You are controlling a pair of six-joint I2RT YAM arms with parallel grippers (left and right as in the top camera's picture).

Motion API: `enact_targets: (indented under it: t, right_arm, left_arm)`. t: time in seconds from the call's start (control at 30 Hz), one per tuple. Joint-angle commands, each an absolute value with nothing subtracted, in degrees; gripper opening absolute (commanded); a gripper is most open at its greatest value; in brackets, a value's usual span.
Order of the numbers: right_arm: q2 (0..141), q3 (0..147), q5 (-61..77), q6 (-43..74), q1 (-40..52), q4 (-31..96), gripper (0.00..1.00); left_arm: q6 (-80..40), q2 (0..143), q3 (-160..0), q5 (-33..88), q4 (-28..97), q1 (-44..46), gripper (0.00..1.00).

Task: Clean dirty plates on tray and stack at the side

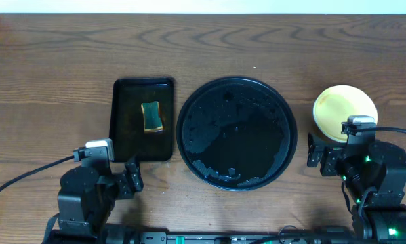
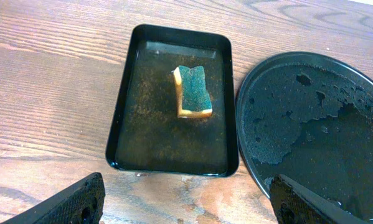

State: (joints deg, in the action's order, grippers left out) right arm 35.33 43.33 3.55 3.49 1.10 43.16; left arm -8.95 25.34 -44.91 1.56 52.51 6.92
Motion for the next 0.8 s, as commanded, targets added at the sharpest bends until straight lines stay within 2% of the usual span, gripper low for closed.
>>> enact_targets:
  t: [0.0, 0.77]
  right_arm:
    - [35.2, 42.7, 2.6, 4.4, 1.5, 43.8, 0.99]
    - [32.7, 42.2, 1.6, 3.1, 1.5, 53.8, 0.99]
  left_arm:
    - [-8.2, 25.3, -44.6, 2.1, 52.9, 7.1, 0.85]
    - [-8.2, 25.2, -44.6, 2.1, 53.1, 7.1, 0.85]
